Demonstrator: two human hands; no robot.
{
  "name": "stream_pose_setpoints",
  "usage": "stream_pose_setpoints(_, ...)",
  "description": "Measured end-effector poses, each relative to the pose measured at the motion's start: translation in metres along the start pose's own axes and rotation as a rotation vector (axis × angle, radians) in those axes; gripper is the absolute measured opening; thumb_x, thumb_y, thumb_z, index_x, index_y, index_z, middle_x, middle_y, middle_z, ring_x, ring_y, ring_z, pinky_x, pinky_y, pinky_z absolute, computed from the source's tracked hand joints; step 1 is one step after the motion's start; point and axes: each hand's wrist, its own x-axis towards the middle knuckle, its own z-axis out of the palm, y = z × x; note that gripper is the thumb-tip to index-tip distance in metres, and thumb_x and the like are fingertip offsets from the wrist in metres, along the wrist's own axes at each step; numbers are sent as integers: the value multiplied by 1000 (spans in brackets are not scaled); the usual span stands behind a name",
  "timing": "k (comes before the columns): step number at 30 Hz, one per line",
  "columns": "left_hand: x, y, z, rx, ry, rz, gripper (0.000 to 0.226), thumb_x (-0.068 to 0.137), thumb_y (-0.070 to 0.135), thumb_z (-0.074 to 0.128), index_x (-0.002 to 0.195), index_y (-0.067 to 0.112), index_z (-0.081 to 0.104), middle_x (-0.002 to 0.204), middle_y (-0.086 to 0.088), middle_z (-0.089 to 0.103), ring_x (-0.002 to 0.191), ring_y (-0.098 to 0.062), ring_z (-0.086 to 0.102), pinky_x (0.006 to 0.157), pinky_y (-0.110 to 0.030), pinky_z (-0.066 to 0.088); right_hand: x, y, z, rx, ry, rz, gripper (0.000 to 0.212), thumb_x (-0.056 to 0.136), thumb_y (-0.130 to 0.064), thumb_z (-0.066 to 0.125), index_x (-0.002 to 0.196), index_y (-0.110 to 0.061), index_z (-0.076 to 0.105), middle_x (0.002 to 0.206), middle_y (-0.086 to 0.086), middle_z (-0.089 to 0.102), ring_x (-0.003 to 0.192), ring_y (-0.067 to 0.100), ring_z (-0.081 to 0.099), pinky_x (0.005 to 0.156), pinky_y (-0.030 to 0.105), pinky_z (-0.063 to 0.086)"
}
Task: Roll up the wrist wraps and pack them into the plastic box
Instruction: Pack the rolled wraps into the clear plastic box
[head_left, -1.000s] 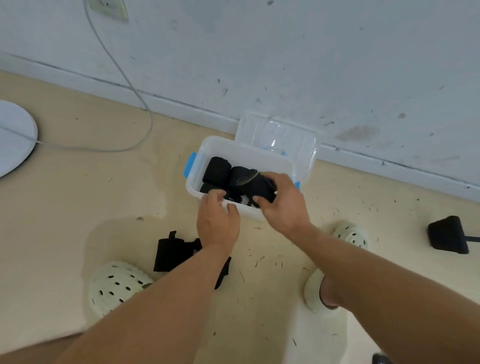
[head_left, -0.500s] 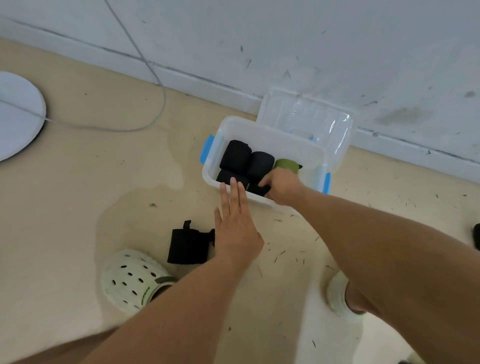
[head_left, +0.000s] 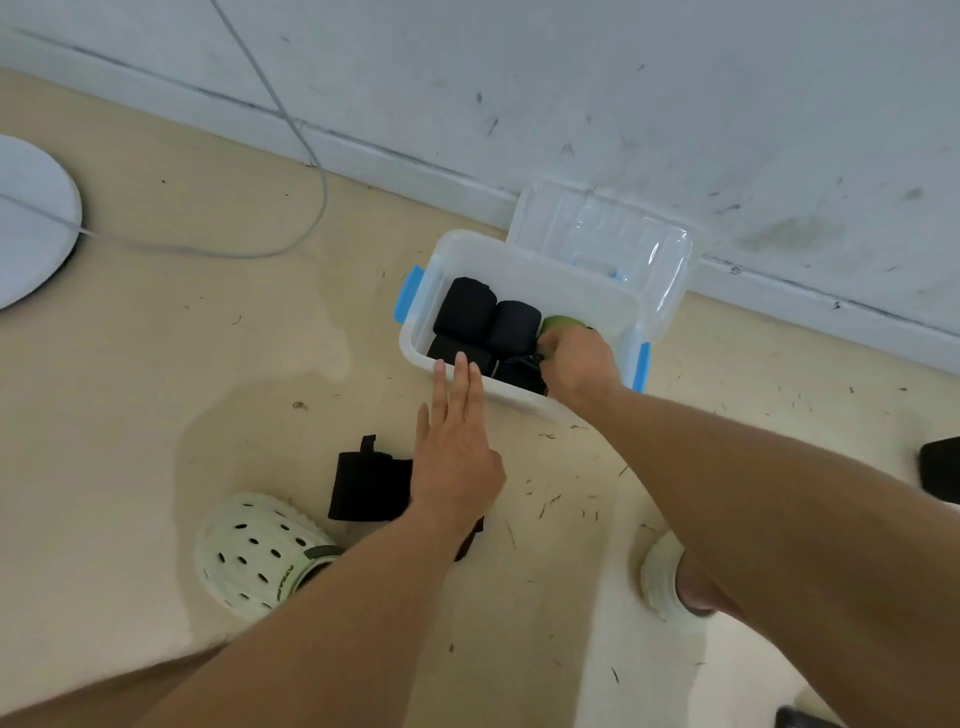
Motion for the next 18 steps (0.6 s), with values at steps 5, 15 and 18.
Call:
stream_pose_setpoints(5,-23,-13,-2,-319,201,-262,62,91,1,53,151,12,39,153,-8,44,128,-20,47,106,-32,41,-57,-15,-13,371,340,-161,16,98,-13,56,104,-22,68,102,-10,63,82,8,59,72,20,49)
stream_pose_setpoints(15,-44,-41,11,-228,-424,-609,29,103,21,57,124,1,57,117,-13,67,88,-19,58,72,-27,49,-138,11,83,223,-500,189,57,96,-46,68,142,-16,54,133,5,64,110,20,63,92,32,53)
stream_pose_setpoints(18,-43,-45,22,-217,-483,-608,37,102,19,57,134,1,53,122,-16,66,95,-22,64,73,-27,51,-149,14,100,522,-526,466,79,95,-46,70,155,-6,39,149,12,53,119,28,63,88,33,59)
